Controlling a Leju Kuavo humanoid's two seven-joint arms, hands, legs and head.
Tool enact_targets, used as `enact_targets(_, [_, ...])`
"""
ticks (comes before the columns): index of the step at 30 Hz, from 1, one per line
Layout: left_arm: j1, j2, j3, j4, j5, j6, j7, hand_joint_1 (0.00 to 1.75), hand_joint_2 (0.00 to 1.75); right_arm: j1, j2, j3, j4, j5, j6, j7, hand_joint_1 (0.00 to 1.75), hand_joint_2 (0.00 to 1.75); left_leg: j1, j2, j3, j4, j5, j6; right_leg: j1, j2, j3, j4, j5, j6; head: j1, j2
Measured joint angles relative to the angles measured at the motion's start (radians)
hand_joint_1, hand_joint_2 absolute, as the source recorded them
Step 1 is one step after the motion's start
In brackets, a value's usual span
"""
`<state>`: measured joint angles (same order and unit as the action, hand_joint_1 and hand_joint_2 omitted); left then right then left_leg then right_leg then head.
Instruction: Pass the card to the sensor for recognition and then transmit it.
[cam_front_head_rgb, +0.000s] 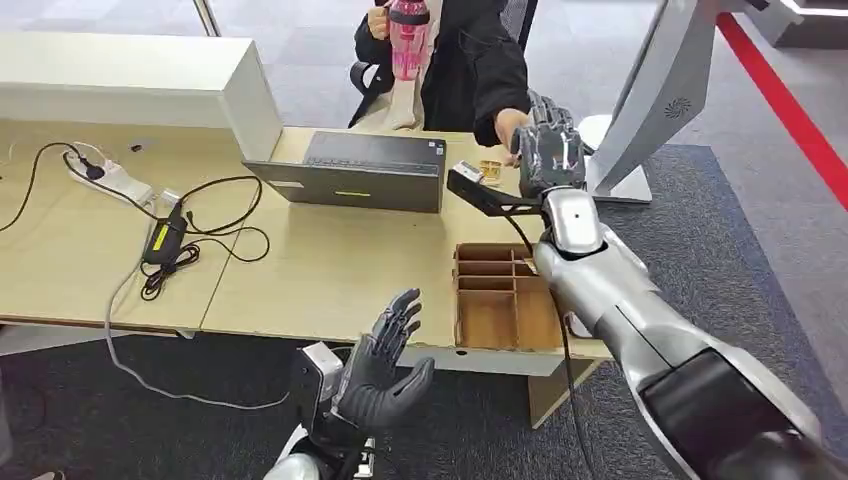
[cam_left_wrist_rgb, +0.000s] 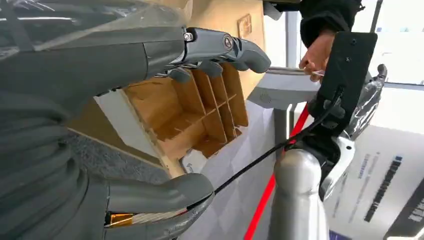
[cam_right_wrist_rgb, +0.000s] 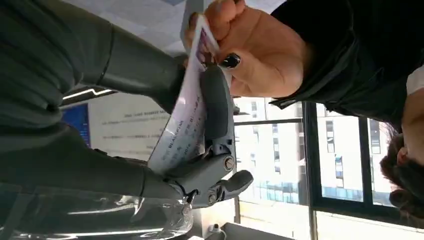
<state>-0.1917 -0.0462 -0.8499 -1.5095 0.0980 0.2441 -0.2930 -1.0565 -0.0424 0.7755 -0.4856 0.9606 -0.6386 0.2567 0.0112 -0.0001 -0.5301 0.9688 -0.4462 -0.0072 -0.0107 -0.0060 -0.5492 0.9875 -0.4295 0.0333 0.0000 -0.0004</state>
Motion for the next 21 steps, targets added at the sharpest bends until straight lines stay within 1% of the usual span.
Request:
enact_targets(5, [0.0,0.0,-0.008,0.002,-0.001,-0.002,0.0,0.0,1.75,-0.001,0.001,0.0,0.008,-0.005,-0.011,-0.007,1.75,1.75,0.0,0.0,0.0,0.0,0.0,0.0,0.0,0.0,0.0,0.0,0.0,0.0,0.0,0.0])
enact_targets(10, [0.0,-0.001,-0.009,0.002,-0.008,-0.002,0.008,0.0,1.75,-0.001,0.002,-0.001,0.007,-0.053,-0.044,-0.05,1.75,1.75,0.0,0.0,0.0,0.0,0.0,0.0,0.0,0.0,0.0,0.0,0.0,0.0,0.0,0.0])
enact_targets(14, [0.004,-0.001,-0.009,0.002,-0.016,0.006,0.01,0.0,1.75,0.011,0.002,-0.012,-0.018,-0.04,-0.053,-0.071,1.75,1.75,0.0,0.0,0.0,0.0,0.0,0.0,0.0,0.0,0.0,0.0,0.0,0.0,0.0,0.0])
enact_targets(17, [0.016,0.0,-0.009,0.001,-0.021,0.019,0.01,0.0,1.75,0.056,-0.005,-0.042,-0.076,0.012,-0.056,-0.082,1.75,1.75,0.0,0.0,0.001,0.0,0.0,0.0,0.0,0.0,0.0,0.0,0.0,0.0,0.0,0.0])
enact_targets(19, [0.027,0.0,-0.009,-0.002,-0.026,0.03,0.01,0.0,1.75,0.113,-0.021,-0.07,-0.141,0.069,-0.058,-0.082,1.75,1.75,0.0,0.0,0.0,0.0,0.0,0.0,0.0,0.0,0.0,0.0,0.0,0.0,0.0,0.0])
enact_targets(21, [0.033,0.001,-0.008,-0.004,-0.032,0.038,0.01,0.0,1.75,0.165,-0.037,-0.098,-0.191,0.093,-0.059,-0.08,1.75,1.75,0.0,0.0,0.0,0.0,0.0,0.0,0.0,0.0,0.0,0.0,0.0,0.0,0.0,0.0])
